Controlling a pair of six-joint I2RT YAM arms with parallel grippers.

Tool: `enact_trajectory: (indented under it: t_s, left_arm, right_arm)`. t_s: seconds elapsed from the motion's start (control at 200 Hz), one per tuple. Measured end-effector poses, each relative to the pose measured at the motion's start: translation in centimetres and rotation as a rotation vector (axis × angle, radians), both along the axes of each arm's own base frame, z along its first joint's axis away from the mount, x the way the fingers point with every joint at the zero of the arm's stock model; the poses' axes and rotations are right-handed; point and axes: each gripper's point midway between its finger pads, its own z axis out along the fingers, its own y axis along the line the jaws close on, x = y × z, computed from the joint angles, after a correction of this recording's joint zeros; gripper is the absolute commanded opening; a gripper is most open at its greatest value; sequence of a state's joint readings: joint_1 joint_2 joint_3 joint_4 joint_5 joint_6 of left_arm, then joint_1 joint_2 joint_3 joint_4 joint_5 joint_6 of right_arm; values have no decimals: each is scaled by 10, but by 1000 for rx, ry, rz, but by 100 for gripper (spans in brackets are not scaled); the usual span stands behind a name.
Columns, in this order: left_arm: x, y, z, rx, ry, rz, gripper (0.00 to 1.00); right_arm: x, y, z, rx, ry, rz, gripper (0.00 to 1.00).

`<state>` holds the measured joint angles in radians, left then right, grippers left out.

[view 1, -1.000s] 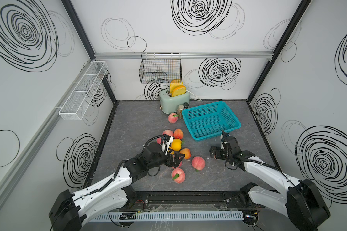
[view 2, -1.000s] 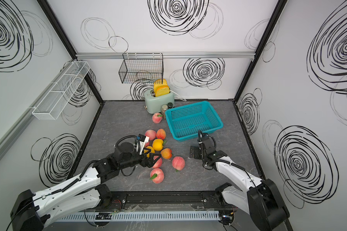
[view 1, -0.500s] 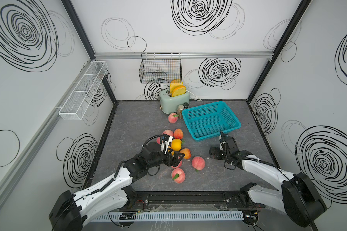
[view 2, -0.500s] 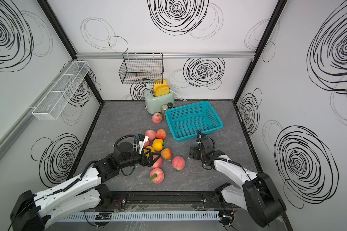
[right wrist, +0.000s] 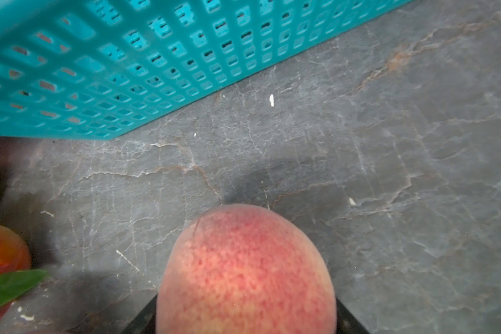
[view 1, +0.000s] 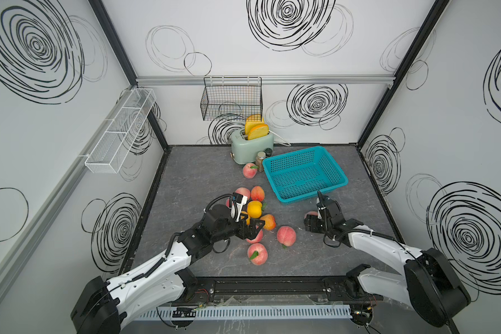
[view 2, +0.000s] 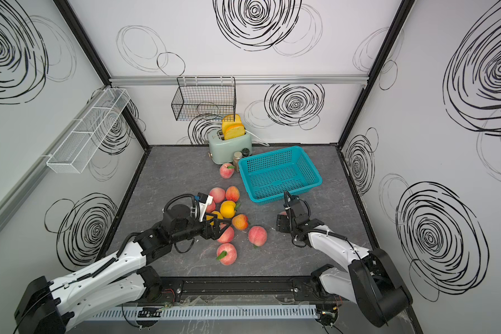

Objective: Put the peaches into the basket
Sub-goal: Pick up the peach from the center of the board.

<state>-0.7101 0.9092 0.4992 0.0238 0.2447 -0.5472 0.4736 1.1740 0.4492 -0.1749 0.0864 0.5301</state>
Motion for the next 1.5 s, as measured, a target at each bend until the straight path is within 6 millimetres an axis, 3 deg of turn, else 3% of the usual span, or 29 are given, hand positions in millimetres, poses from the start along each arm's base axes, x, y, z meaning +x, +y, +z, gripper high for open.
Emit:
enact_trajectory:
  t_s: [0.19,0.62,0.89,1.246,1.501]
  left_arm:
    - [0,0,-1,1,7,-1,98]
    - [-4,5,-16,50,77,6,98]
    - [1,6,6,67,77,27,98]
    - [7,4,8,111,111,38,98]
    - [15,2,32,106,84,63,98]
  right_arm:
    - [0,1,0,6,-3,3,60]
    - [1,6,19,62,-56,13,60]
    - [-10,8,30,83,-47,26,61]
    - [-20,22,65,101,-83,87,60]
    - [-17,42,98,121,-145,146,60]
